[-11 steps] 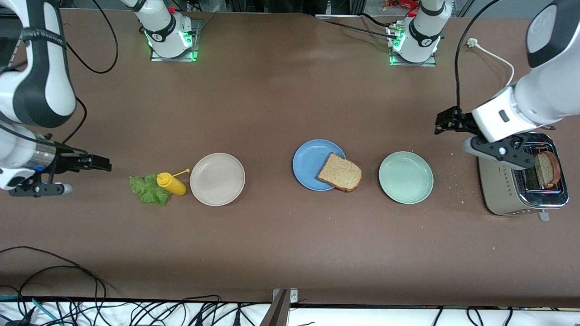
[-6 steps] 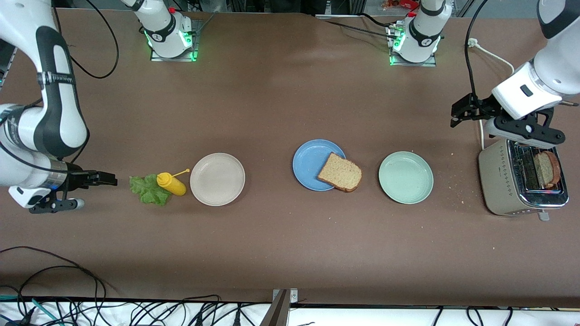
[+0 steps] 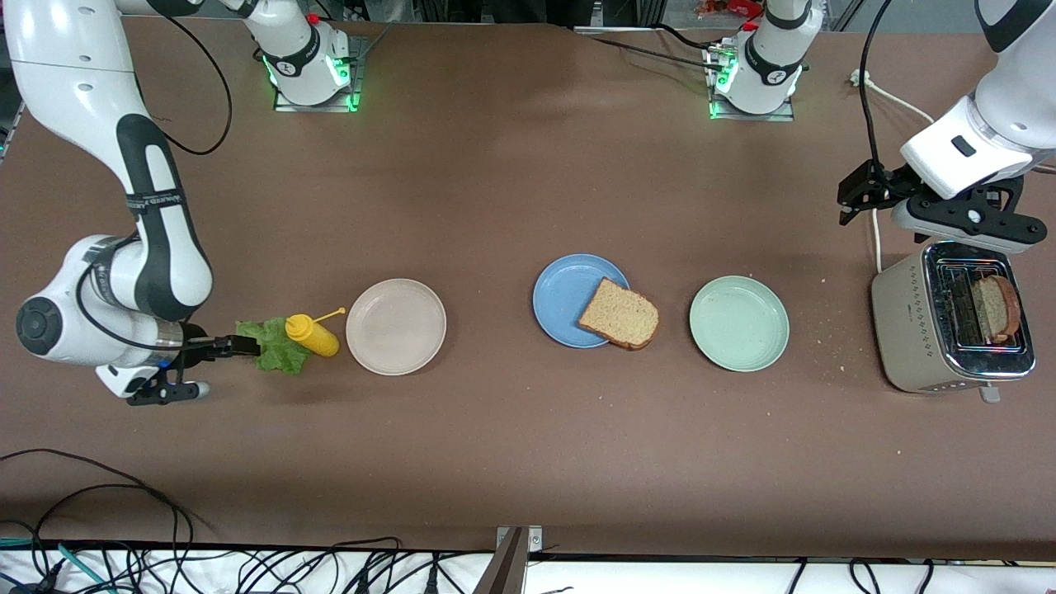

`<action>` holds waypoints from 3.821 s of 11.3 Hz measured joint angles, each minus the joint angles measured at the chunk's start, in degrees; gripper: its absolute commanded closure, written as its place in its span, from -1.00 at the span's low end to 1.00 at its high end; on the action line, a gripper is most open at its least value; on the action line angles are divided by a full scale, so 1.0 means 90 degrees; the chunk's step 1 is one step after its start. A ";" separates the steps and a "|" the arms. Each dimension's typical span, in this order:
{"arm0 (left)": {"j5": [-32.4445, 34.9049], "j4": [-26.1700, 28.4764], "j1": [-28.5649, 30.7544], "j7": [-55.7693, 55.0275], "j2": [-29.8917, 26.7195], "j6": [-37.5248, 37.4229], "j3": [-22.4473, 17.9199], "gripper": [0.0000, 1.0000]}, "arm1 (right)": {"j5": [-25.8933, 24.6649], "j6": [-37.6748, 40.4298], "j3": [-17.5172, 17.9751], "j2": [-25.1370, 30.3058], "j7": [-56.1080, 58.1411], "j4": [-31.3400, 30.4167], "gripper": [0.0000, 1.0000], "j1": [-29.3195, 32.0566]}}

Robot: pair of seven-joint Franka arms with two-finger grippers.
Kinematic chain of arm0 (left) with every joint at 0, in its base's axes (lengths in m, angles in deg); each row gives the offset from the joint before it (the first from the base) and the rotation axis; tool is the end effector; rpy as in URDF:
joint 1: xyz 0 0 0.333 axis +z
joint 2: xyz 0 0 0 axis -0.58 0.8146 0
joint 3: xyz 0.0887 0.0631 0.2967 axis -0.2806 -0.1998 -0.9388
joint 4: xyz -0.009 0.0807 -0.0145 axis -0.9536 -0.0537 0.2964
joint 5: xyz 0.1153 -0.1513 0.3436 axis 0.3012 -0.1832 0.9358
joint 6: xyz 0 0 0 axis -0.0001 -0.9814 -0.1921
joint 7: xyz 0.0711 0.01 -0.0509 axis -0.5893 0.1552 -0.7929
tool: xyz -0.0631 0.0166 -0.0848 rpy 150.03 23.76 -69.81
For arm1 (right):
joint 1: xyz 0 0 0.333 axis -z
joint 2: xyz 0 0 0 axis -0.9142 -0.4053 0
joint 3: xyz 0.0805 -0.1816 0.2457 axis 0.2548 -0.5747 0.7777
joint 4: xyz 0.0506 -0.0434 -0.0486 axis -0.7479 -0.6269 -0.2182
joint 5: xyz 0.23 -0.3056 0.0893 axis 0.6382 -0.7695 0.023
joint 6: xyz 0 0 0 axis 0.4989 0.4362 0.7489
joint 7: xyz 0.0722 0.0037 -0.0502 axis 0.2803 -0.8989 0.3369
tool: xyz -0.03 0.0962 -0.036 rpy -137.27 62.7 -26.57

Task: Make sandwich in blue plate with both arms
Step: 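Lower the right gripper and grasp the green lettuce leaf, then lift the lettuce with the right gripper and carry it toward the blue plate, then lower the lettuce onto the bread on the blue plate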

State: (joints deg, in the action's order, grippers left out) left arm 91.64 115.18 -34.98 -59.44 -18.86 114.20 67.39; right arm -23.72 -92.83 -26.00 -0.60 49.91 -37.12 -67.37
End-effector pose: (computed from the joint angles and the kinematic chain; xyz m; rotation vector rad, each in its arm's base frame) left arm 0.5646 -0.0707 0.5953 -3.0846 0.4126 -0.0348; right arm 0.6926 -0.0341 0.2372 -3.0050 -0.1642 0.1364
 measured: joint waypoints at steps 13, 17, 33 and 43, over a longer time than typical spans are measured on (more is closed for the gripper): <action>-0.0001 0.0001 -0.0001 0.0000 0.0002 -0.0173 0.0001 -1.00 | 0.0340 -0.0734 0.0148 -0.0641 0.0414 0.0076 1.00 -0.0121; -0.0001 0.0001 -0.0003 0.0000 0.0002 -0.0178 0.0004 -1.00 | 0.0364 -0.0691 0.0151 -0.0562 0.0486 0.0113 1.00 -0.0145; -0.0001 -0.0019 -0.0043 0.0000 0.0000 -0.0249 0.0012 -1.00 | 0.0373 0.2030 -0.0505 0.1899 0.1119 0.0165 1.00 -0.0898; -0.0001 -0.0038 -0.0059 0.0000 0.0002 -0.0251 -0.0004 -1.00 | 0.0936 0.2155 -0.1749 0.0841 -0.3350 0.1625 1.00 -0.4375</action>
State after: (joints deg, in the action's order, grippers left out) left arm 91.63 114.84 -35.51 -59.44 -18.84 111.94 67.35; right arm -15.29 -73.43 -41.73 6.97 19.76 -22.49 -106.74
